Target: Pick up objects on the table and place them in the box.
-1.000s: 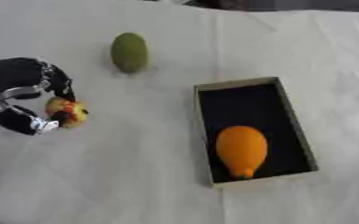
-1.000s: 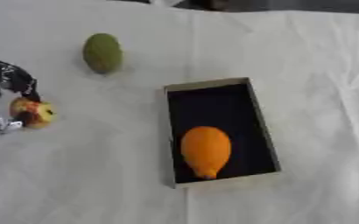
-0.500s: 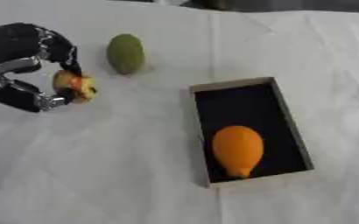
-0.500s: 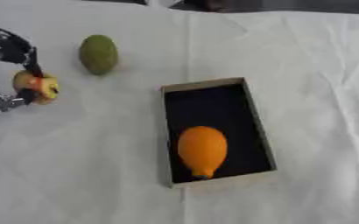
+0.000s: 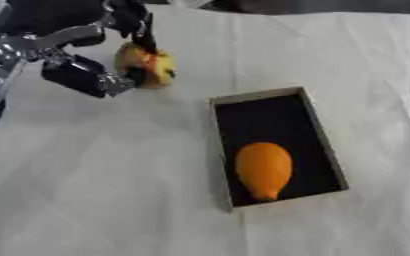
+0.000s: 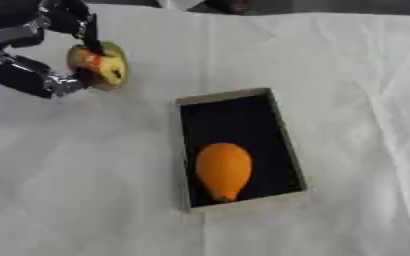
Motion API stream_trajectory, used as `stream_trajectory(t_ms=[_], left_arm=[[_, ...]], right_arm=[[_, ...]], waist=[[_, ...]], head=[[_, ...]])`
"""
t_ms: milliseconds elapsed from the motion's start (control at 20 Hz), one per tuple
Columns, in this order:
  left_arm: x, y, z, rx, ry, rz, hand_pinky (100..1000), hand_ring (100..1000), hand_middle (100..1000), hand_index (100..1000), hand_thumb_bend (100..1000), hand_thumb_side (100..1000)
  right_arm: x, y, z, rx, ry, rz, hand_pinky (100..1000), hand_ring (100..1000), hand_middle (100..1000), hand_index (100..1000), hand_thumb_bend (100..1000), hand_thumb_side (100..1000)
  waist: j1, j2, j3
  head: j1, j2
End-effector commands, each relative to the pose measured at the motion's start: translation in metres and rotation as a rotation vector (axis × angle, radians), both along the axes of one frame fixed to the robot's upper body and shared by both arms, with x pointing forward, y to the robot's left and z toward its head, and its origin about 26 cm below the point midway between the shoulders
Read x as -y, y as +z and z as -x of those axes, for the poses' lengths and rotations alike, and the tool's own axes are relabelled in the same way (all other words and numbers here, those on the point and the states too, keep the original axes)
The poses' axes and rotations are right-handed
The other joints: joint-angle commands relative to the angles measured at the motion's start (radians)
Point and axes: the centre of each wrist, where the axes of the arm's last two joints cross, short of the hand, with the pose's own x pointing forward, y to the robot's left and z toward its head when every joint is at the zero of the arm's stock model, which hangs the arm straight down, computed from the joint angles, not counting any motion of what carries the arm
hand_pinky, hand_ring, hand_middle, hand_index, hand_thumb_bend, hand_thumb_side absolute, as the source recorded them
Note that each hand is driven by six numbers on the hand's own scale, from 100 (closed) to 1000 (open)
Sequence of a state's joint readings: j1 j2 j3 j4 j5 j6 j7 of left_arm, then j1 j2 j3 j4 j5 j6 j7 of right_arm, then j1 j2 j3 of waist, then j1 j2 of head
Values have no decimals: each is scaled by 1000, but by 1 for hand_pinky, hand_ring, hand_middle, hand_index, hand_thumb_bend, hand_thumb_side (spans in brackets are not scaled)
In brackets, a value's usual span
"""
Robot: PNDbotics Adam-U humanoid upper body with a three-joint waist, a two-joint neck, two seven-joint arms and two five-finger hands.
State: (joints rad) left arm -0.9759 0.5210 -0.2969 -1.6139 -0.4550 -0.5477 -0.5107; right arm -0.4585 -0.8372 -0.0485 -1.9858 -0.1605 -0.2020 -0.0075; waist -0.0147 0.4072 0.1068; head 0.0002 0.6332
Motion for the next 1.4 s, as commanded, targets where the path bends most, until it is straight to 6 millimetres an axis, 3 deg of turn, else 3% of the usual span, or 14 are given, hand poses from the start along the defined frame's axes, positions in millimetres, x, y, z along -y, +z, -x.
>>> stream_trajectory(t_ms=[50, 450, 650, 900, 1400], left_arm=[[24, 4, 2, -9, -72, 12, 428, 495, 418, 564, 100, 160], [67, -7, -2, -62, -135, 16, 421, 489, 410, 554, 100, 213], [75, -20, -11, -109, -111, 11, 411, 481, 401, 543, 100, 287], [82, -34, -16, -169, -92, 38, 400, 471, 388, 530, 100, 310], [119, -47, -10, -201, -168, 19, 410, 475, 391, 534, 100, 310]], right_arm=[[-1, 10, 4, 32, 5, 5, 903, 934, 600, 779, 100, 470], [-3, 13, 4, 34, 16, -4, 906, 935, 599, 777, 100, 470], [-4, 13, 4, 32, 19, -5, 907, 936, 598, 777, 100, 470], [-3, 13, 4, 26, 18, -8, 908, 937, 597, 776, 100, 470], [-6, 13, 3, 17, 34, -16, 909, 937, 596, 774, 100, 472]], waist=[[-1, -28, -3], [12, -17, -4], [19, -13, -6], [23, -11, -2], [25, -15, -7]], head=[[-15, 6], [5, 6], [16, 1], [17, -1], [27, -8]])
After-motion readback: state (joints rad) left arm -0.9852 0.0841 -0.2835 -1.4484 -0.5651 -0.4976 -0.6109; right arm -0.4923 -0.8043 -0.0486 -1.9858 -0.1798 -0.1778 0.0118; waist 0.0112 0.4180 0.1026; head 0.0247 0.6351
